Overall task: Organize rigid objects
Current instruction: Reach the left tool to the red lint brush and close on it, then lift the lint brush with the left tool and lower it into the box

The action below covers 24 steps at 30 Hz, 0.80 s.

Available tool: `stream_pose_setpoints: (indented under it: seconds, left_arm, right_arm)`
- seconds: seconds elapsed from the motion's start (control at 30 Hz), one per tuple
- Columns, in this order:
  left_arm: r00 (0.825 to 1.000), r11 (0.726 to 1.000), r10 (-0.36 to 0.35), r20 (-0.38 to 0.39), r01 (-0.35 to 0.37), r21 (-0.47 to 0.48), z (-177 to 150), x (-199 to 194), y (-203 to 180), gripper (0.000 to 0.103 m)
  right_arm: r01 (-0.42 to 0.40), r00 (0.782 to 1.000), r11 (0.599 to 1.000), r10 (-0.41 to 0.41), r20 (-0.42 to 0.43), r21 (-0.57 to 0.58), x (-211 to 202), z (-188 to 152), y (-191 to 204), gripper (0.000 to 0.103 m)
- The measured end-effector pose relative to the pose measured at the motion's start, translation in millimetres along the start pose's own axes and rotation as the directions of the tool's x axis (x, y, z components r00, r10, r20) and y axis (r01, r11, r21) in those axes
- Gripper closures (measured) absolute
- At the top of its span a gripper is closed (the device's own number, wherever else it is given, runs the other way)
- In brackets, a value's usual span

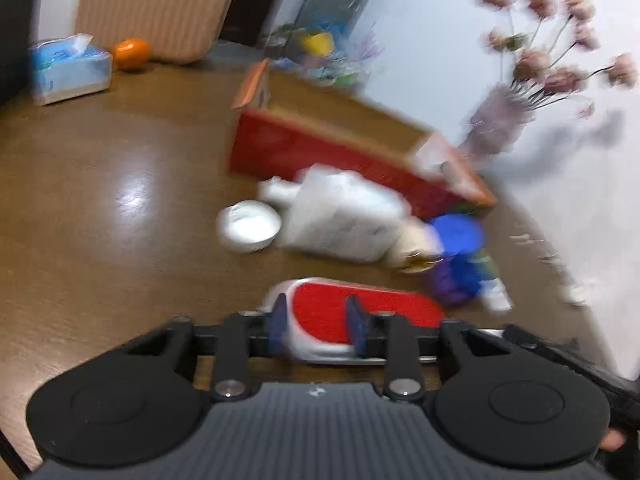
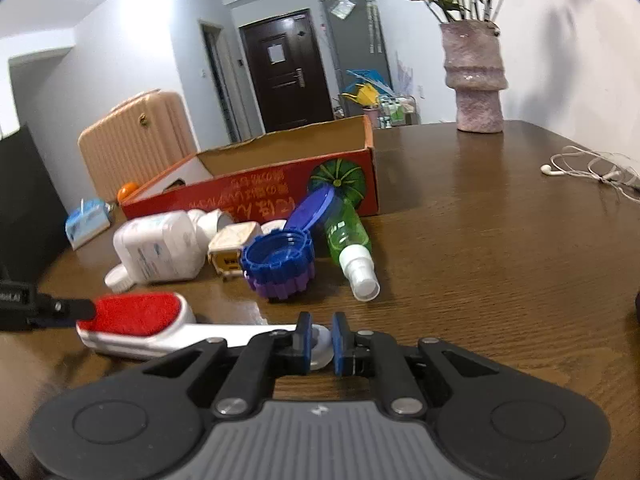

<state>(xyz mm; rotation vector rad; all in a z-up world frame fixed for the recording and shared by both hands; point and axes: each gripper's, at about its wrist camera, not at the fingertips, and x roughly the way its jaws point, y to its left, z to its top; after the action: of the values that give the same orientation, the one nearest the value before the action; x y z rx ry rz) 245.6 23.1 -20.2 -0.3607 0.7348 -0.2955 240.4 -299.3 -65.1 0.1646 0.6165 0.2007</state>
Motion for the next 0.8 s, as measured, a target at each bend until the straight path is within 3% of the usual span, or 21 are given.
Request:
stream_pose_setpoints:
  seconds: [0.03, 0.07, 0.17, 0.2, 0.23, 0.3, 0.37, 0.53, 0.63, 0.8]
  left_arm:
    - [0.997, 0.997, -0.083, -0.001, 0.083, 0.004, 6, -5, -4, 0.09]
    - [0.994, 0.994, -0.108, 0.017, 0.108, 0.015, 12, -9, -11, 0.089]
    - [0.998, 0.995, -0.03, 0.05, 0.025, 0.101, 25, -10, -23, 0.087]
    - [0.998, 0.994, 0.0, 0.061, -0.006, 0.107, 28, -11, -18, 0.084]
    - [0.998, 0.994, 0.022, 0.066, -0.029, 0.105, 29, -12, -11, 0.079]
    - [0.997, 0.994, 0.042, 0.066, -0.048, 0.094, 30, -14, 5, 0.05]
    - [0.997, 0.993, 0.074, 0.039, -0.077, 0.084, 30, -12, 19, 0.043]
    - [0.993, 0.997, 0.061, -0.096, -0.057, 0.044, 27, 8, 38, 0.043]
    - [0.994, 0.999, 0.029, -0.105, -0.026, 0.035, 27, 9, 46, 0.041]
    - [0.992, 1.0, 0.007, -0.125, -0.005, 0.015, 26, 13, 54, 0.044]
  right_arm:
    - [-0.003, 1.0, 1.0, 0.003, -0.002, 0.02, -1, 2, -1, 0.101]
    - [0.0, 1.0, 0.999, 0.0, 0.001, 0.033, -4, 4, 0, 0.102]
    - [-0.152, 0.988, 0.985, 0.149, 0.051, 0.083, -15, 21, 6, 0.101]
    - [-0.138, 0.989, 0.989, 0.133, 0.069, 0.06, -15, 30, 14, 0.101]
    - [-0.1, 0.991, 0.995, 0.1, 0.09, 0.0, -14, 36, 23, 0.101]
    - [-0.061, 0.993, 0.996, 0.066, 0.092, -0.065, -10, 44, 28, 0.09]
    - [-0.122, 0.991, 0.99, 0.125, 0.043, -0.072, -9, 47, 22, 0.086]
    - [-0.177, 0.977, 0.984, 0.172, -0.125, -0.028, 0, 35, 7, 0.086]
    - [-0.149, 0.972, 0.989, 0.144, -0.185, -0.014, 6, 28, 9, 0.084]
    - [-0.171, 0.961, 0.985, 0.173, -0.218, 0.024, 3, 25, 9, 0.08]
